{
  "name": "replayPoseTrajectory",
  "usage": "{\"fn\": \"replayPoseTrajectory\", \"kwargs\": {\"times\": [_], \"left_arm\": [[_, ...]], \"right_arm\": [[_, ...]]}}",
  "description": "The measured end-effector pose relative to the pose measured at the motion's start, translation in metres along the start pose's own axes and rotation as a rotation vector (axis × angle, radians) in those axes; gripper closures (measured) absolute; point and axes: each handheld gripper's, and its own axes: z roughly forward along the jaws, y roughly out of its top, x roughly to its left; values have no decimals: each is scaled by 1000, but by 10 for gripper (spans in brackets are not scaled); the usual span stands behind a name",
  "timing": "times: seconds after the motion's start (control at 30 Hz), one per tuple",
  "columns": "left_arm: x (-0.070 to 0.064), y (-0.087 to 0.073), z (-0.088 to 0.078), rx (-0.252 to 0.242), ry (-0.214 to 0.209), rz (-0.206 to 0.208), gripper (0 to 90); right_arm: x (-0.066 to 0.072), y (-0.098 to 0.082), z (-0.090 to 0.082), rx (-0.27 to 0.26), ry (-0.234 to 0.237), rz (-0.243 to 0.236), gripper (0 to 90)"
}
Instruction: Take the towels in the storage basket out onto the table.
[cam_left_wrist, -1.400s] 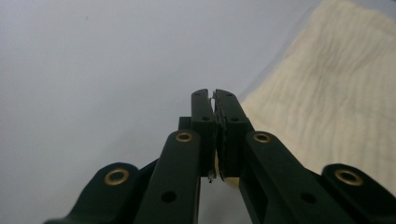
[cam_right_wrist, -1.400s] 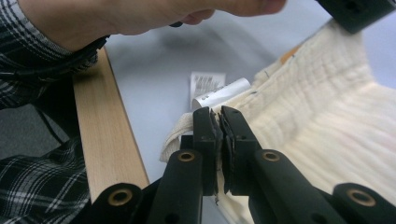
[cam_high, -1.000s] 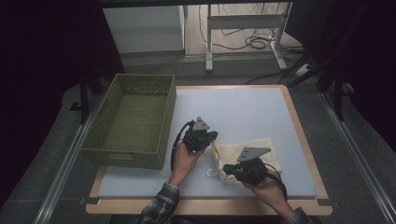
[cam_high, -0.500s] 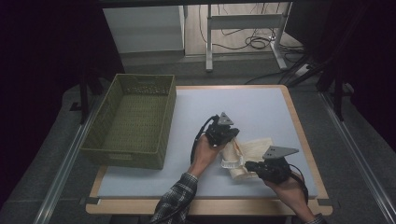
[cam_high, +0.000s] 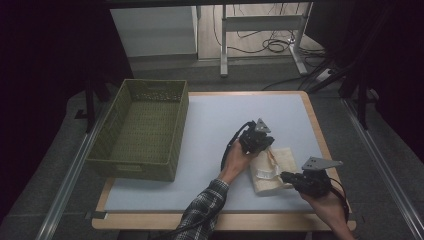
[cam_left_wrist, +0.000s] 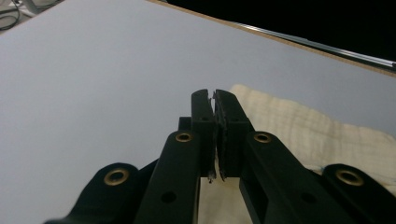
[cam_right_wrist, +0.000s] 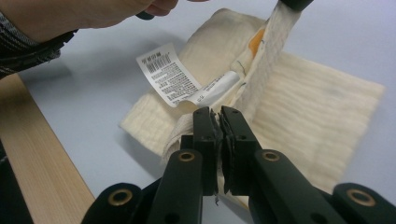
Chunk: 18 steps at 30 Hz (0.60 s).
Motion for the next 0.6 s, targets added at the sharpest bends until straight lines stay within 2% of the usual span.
{"fn": "replayPoseTrajectory", "kwargs": {"times": [0.3, 0.4, 0.6], "left_arm": [[-9, 12, 23, 17, -8, 29, 872], [-11, 15, 30, 11, -9, 29, 872], [-15, 19, 42, 36, -1, 48, 870]], "right_arm": [[-13, -10, -11, 14, -38, 30, 851], [-16, -13, -12, 15, -44, 36, 851], [-23, -17, -11, 29, -70, 41, 850]]}}
